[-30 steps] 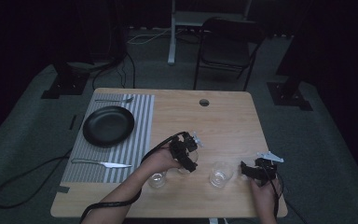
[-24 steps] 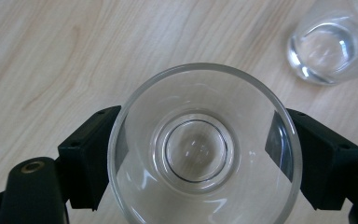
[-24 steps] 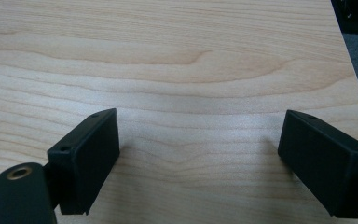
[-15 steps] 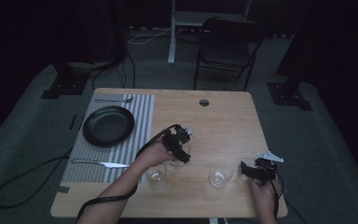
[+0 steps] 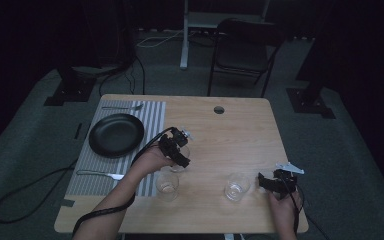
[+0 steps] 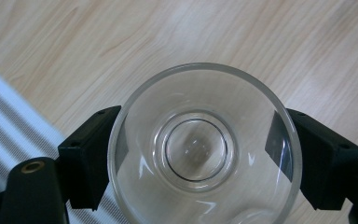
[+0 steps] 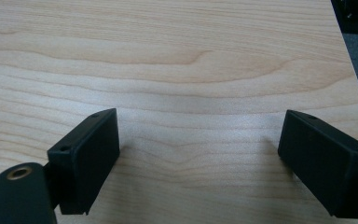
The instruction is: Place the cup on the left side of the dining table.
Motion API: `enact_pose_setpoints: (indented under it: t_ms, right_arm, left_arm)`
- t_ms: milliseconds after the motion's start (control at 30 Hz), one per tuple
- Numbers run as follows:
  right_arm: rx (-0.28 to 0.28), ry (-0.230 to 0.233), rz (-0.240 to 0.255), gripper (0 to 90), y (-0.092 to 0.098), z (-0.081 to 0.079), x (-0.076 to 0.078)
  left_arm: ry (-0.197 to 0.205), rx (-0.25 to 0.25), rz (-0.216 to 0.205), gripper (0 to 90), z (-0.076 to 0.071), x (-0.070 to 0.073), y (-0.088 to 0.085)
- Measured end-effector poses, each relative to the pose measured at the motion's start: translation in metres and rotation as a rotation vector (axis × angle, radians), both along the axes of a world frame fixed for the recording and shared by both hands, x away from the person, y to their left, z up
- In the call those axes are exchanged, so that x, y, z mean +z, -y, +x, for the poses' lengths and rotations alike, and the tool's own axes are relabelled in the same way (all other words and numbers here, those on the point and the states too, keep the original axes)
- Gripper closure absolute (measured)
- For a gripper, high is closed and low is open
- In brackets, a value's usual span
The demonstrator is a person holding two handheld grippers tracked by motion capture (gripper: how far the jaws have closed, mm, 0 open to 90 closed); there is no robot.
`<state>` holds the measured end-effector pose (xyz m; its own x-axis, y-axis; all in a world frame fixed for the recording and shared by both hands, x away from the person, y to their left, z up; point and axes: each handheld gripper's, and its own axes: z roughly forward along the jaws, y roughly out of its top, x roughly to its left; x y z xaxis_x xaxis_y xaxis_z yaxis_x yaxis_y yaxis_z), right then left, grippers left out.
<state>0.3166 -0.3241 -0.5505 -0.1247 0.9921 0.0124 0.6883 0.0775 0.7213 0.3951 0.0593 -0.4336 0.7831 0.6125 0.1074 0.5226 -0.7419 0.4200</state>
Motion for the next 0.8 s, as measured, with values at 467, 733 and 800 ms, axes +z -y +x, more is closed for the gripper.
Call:
enact_pose_setpoints:
  t_ms: [467, 733, 800]
  right_arm:
    - [0.000, 0.000, 0.000, 12.1, 0.000, 0.000, 0.000]
    - [0.000, 0.000, 0.000, 12.2, 0.000, 0.000, 0.000]
    - [0.000, 0.000, -0.001, 12.2, 0.000, 0.000, 0.000]
  left_arm:
    - [0.008, 0.103, -0.001, 18.6, 0.001, 0.004, -0.059]
    - [-0.001, 0.154, -0.008, 18.6, 0.001, 0.001, -0.092]
    - [-0.005, 0.169, -0.016, 18.6, 0.001, -0.001, -0.099]
